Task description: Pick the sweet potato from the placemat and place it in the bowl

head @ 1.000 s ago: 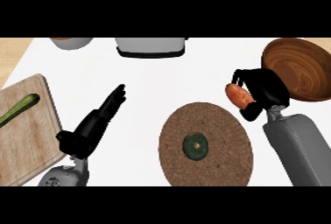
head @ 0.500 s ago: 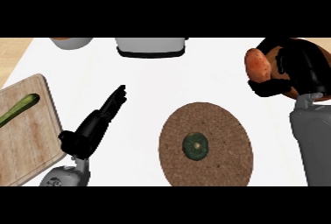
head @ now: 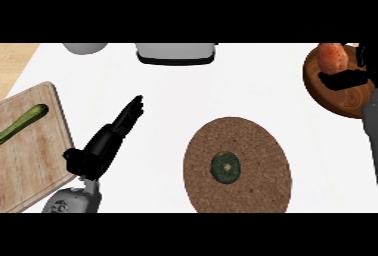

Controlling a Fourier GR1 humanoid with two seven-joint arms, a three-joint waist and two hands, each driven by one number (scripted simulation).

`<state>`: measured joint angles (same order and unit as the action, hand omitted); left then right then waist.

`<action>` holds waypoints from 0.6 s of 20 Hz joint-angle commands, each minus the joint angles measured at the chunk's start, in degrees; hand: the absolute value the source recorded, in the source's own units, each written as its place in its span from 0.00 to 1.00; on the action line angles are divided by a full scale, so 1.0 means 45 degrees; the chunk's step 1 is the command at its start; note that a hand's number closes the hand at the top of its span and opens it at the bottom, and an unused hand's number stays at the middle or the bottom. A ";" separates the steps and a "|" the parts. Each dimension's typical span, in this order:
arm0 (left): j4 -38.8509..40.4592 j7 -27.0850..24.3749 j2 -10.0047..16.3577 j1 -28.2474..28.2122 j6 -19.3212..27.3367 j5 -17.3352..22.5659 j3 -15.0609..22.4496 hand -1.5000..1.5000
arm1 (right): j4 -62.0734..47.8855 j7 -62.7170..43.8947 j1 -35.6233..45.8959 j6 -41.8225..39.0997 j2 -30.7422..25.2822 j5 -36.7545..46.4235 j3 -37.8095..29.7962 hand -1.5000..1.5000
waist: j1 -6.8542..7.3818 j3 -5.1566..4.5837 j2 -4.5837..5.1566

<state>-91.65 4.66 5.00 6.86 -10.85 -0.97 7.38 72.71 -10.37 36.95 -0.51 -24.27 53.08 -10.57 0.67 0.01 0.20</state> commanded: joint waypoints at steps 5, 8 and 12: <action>0.0306 -0.0579 0.0182 -0.0217 -0.0368 -0.0191 0.0019 0.50 | -0.5217 0.2675 0.1284 0.3377 -0.1304 0.0828 -0.1068 1.00 | 0.0121 0.0005 0.0053; 0.0508 -0.0271 -0.0346 0.0182 -0.0041 -0.0232 0.0245 0.50 | -0.7053 0.2284 0.2001 0.1246 -0.1686 0.0836 -0.0820 1.00 | 0.0303 0.0007 0.0136; 0.0207 -0.0521 -0.0055 -0.0023 -0.0290 -0.0015 -0.0003 0.50 | -0.9004 0.2749 0.2043 -0.0106 -0.1827 -0.0034 -0.1506 1.00 | 0.0391 0.0019 0.0163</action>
<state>-90.77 3.31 4.37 7.08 -11.42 -1.67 7.88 40.34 0.38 45.18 3.32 -31.91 54.97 -15.66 2.09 0.06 0.77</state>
